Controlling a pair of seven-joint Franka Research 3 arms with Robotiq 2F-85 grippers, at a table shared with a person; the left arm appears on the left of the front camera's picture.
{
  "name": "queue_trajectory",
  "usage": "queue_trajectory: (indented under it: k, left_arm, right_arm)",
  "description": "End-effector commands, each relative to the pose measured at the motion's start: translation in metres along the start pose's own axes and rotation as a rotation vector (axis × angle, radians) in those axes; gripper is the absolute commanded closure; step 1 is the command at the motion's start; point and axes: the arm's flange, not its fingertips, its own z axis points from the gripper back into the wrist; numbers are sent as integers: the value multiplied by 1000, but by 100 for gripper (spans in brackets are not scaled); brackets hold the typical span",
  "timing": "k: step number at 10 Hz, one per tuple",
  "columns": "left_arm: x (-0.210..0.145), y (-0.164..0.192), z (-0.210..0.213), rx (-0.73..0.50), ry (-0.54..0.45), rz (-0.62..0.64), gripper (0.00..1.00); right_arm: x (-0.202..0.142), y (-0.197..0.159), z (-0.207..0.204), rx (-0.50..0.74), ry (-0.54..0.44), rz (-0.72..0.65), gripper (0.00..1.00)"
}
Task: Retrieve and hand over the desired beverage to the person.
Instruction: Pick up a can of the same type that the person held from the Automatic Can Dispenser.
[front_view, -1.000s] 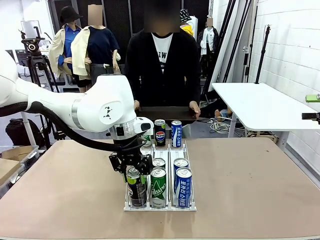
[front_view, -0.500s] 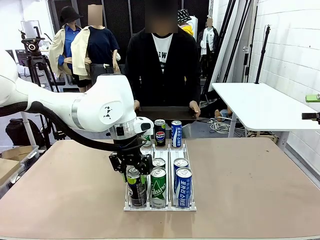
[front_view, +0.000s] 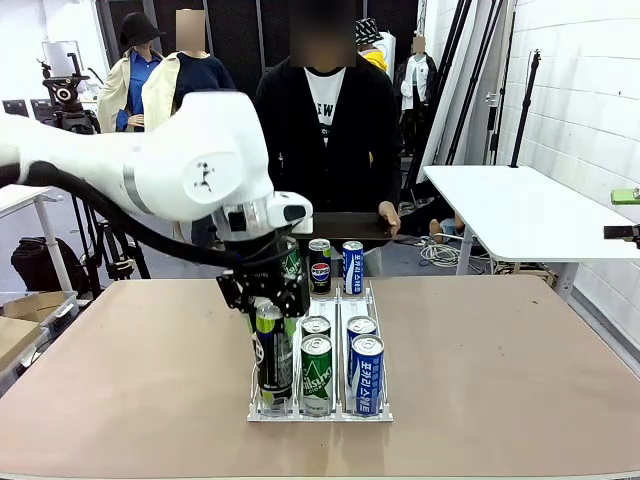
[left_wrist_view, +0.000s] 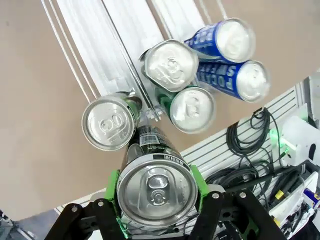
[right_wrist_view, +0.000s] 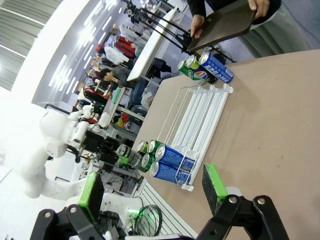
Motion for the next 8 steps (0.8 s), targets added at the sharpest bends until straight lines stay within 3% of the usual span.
queue_trajectory:
  k: [1, 8]
  left_arm:
    - [-1, -4, 29, 38, -28, 32, 100]
    - [-23, -17, 144, 117, -100, 60, 100]
  right_arm:
    - [-1, 1, 0, 13, -6, 6, 0]
    - [-1, 1, 0, 13, -6, 6, 0]
